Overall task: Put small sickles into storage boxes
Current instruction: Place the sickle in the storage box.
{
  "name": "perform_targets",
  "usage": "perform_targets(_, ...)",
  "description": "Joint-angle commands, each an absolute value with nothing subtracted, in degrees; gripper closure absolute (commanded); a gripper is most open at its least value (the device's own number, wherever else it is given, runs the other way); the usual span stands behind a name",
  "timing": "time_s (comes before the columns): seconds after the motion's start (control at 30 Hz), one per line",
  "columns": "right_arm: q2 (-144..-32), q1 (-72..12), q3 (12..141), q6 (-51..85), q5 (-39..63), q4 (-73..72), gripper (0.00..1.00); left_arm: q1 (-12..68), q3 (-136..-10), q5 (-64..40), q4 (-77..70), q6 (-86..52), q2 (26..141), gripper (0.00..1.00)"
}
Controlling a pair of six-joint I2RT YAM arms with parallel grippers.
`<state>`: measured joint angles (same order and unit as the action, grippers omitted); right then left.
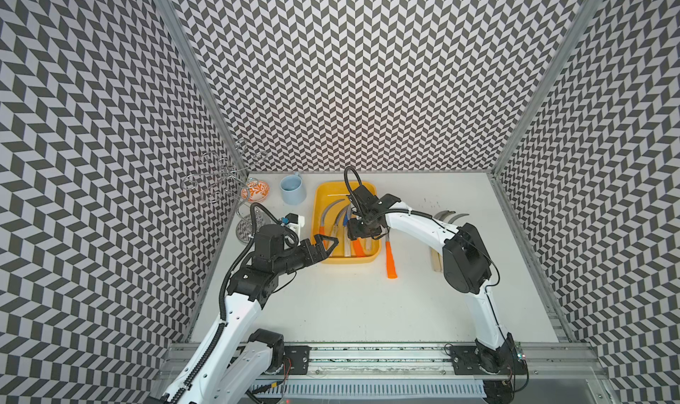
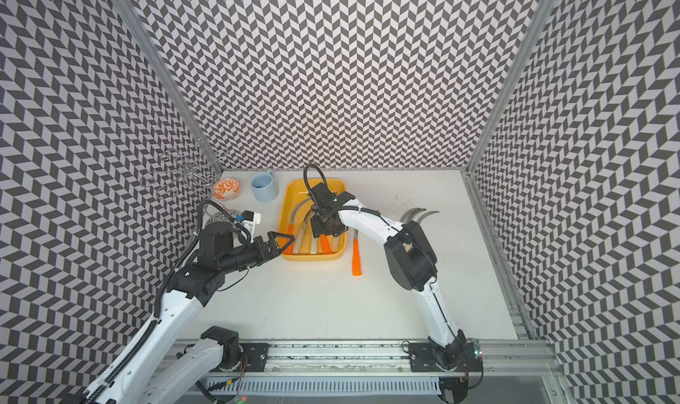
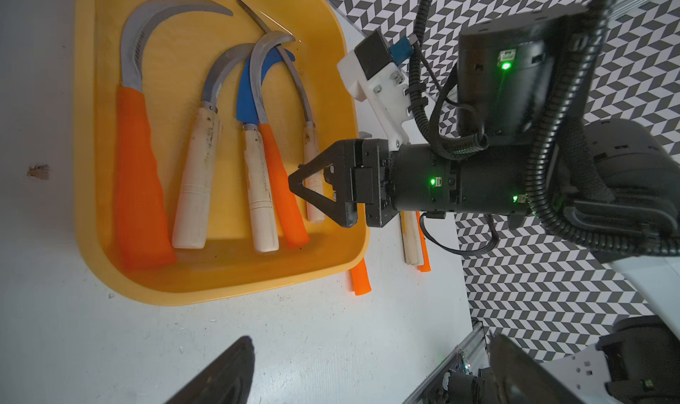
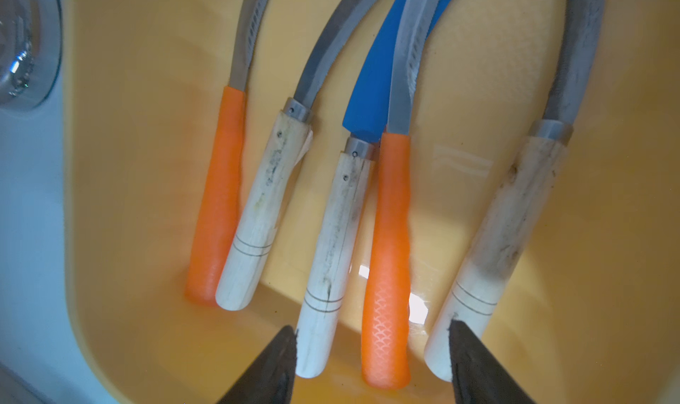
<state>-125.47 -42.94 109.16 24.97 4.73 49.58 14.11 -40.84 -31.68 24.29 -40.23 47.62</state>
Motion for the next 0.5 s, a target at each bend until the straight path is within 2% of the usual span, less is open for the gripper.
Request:
perform_targets(0.0, -119.7, -42.9, 110.3, 24.5, 3.1, 51.7, 0.21, 14.5, -43.2, -33.0, 23.1, -41.3, 48.1, 0.0)
perform_targets(0.13, -115.5, -42.7, 108.0, 24.2, 1.7, 52.9, 0.01, 16.6, -43.5, -32.6, 21.6, -42.6, 48.8, 0.0)
perform_targets(0.47, -103.9, -39.7, 94.5, 24.7, -0.6, 52.4, 0.01, 29.5, -43.3, -26.4, 16.0, -47.7, 51.6, 0.0)
